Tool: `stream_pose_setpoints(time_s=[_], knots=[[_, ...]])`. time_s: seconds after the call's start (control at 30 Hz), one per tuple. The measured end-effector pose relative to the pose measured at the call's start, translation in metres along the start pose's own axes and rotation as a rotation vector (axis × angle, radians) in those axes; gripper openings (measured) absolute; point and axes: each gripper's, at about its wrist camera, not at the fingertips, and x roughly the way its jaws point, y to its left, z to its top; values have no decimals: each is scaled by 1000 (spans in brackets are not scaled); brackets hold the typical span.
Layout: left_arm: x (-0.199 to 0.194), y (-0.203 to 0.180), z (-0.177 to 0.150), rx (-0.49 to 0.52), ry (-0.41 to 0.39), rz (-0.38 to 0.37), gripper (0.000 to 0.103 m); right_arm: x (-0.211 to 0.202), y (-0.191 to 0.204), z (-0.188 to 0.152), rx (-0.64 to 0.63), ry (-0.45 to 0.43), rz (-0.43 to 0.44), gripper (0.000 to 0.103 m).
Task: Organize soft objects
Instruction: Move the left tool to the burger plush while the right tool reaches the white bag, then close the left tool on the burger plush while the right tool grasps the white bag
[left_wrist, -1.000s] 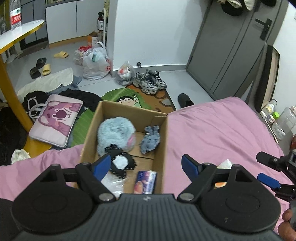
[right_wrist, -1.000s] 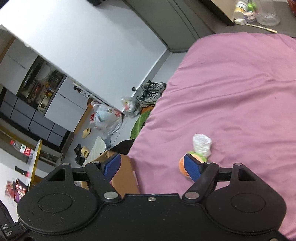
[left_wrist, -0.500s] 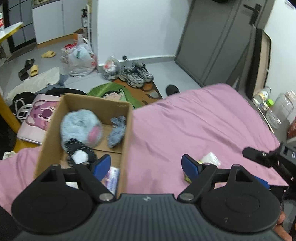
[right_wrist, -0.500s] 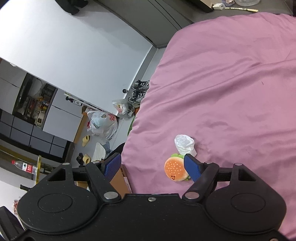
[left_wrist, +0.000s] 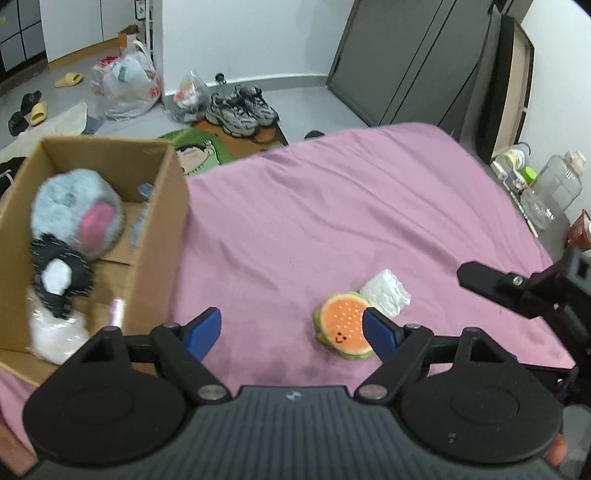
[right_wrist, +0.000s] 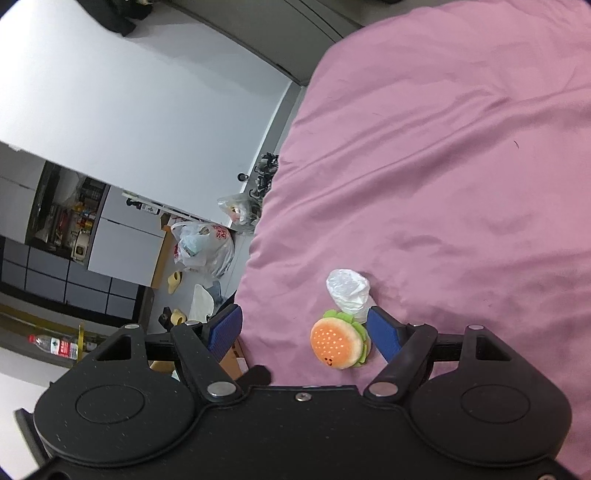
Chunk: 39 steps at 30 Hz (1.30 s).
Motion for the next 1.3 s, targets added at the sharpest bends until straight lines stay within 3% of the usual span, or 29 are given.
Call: stream_pose_setpoints(time_s=[0.6,0.67,0.77,0.83,0.9,1.17,1.23,1.27,1.3], knots=[[81,-23,-10,-22,105,-58,77,45,-23,13,49,86,-17,71],[85,-25,-9,-17,100,-54,73,50,-25,13,55,93,-22,71],[87,-26,-9,-36,89,-92,56,59,-27,15,61,100,-30,71],[88,-24,-7,-52,91,-125,37,62,-25,16,51,99,-27,71],[87,-23,-6,-67,98,-134,32,65,-24,16,47,100,-29,71],[74,-10,-3,-74,91,-138,27,75,-21,11,8,118,-98,70],[70,-4,-2,-85,86,-133,27,77,-17,7,-23,118,-122,64],[67,-2,-2,-89,86,-131,27,79,-15,6,-39,119,-139,50],[64,0,-2,-92,83,-133,27,78,-14,4,-50,121,-145,50]])
